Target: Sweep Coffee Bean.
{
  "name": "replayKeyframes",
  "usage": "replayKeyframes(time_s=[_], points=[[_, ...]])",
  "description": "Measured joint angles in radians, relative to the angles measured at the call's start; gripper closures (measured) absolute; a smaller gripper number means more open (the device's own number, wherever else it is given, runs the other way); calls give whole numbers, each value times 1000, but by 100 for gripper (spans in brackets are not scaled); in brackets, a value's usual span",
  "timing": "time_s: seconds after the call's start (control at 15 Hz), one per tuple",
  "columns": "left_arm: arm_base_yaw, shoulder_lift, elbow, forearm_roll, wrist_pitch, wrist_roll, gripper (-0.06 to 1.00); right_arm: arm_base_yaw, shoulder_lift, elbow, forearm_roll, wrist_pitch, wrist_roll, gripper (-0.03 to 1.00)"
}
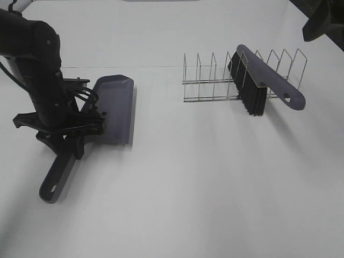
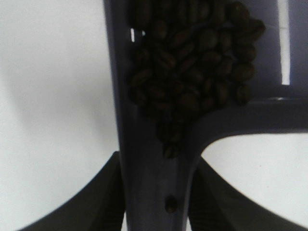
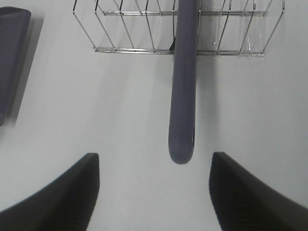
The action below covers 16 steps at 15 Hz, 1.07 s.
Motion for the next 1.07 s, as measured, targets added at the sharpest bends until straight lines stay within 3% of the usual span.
replayKeyframes(time_s=[0.47, 0.67, 1.07], points=[[0, 39, -9, -37, -42, -77, 61, 0, -123, 53, 38, -3, 0, 34], [0, 39, -11, -57, -19, -82, 32, 0, -123, 53, 48, -3, 0, 34], [1, -94, -11, -48, 44, -82, 27, 0, -123, 53, 48, -2, 0, 34]])
